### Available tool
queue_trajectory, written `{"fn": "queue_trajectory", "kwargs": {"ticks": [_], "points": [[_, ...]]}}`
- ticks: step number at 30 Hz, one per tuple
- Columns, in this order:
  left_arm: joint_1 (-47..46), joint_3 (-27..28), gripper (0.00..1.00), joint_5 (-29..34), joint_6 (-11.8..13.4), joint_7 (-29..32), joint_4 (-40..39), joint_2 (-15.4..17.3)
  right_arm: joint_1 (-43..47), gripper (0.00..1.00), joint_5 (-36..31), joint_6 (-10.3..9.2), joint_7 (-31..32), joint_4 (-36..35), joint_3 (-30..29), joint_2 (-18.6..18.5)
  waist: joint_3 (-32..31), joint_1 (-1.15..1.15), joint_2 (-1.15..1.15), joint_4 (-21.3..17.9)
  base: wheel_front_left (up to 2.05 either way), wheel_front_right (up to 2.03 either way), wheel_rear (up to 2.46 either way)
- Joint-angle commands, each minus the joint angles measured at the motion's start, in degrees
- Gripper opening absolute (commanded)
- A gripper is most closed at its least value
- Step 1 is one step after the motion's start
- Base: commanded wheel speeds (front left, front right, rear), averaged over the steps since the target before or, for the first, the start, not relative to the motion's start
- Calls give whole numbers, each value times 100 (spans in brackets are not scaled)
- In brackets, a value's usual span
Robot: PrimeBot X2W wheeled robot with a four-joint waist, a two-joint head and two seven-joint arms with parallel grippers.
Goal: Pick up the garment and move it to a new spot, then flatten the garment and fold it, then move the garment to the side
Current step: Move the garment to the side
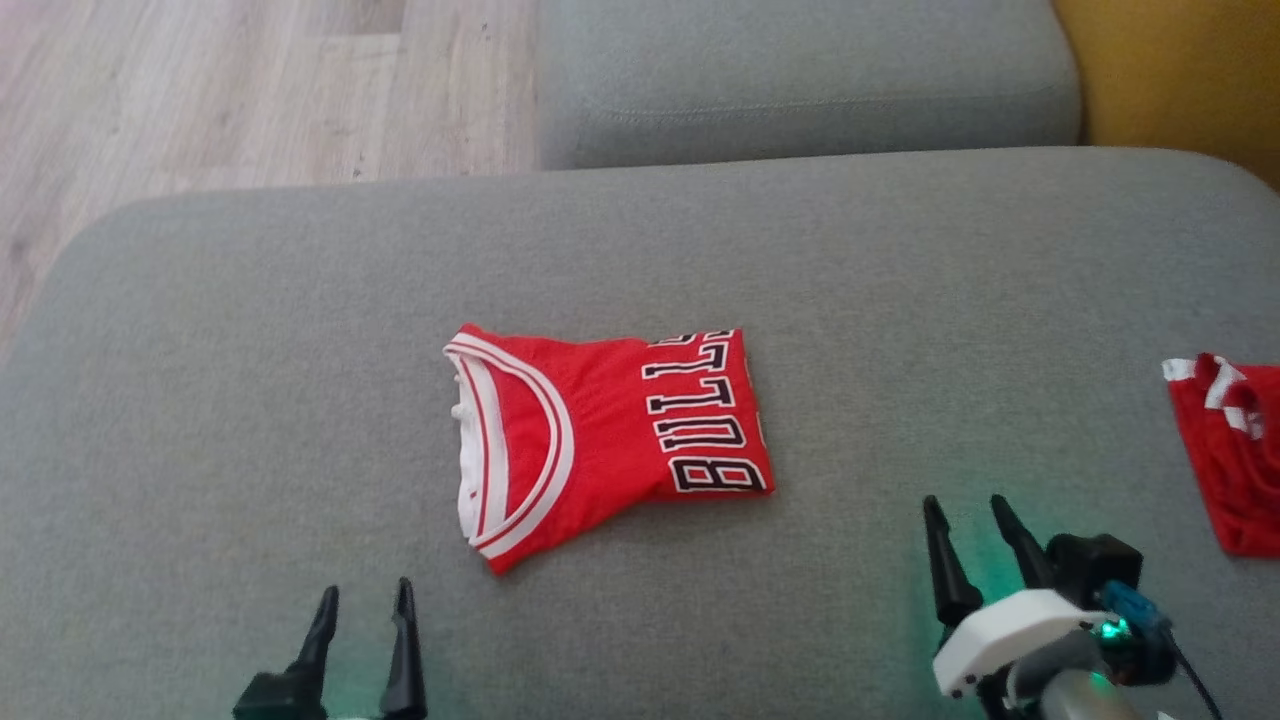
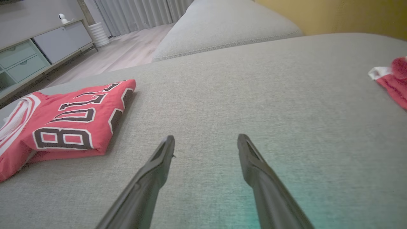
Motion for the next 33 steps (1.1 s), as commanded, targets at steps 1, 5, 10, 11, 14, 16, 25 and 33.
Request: {"fn": "queue_trajectory", "kwargs": {"ticks": [1,5,10,11,14,16,25,33], "points": [[-226,97,100,60,10,-55,-187,13,-272,100,120,-4,-78,-110,216,-2,57,1,0,51,0,0,0],[-339,-135,100,63,-68,-55,-177,13,-660,100,415,-4,-79,91,611,-2,216,1,0,298,0,0,0],[-516,-475,100,-37,-94,-55,-204,13,-1431,100,635,-4,-79,472,1132,-2,562,1,0,824,0,0,0],[-550,-525,100,-46,-95,-55,-204,13,-1596,100,656,-4,-79,606,1203,-2,621,1,0,922,0,0,0],[-632,-666,100,-41,-112,-55,-169,13,-2036,100,708,-4,-67,1203,1324,-2,775,1,0,1225,0,0,0],[-690,-747,100,-63,-111,-55,-144,13,-2350,100,735,-4,7,1856,1303,-2,888,1,0,1461,0,0,0],[-737,-645,100,-86,-93,-55,-150,13,-2361,0,1300,-4,323,2450,2031,-2,964,1,0,1297,0,0,0],[-825,-595,100,9,-155,-55,-225,13,-2435,0,1572,-4,-32,2315,2334,-2,777,1,0,166,0,0,0]]}}
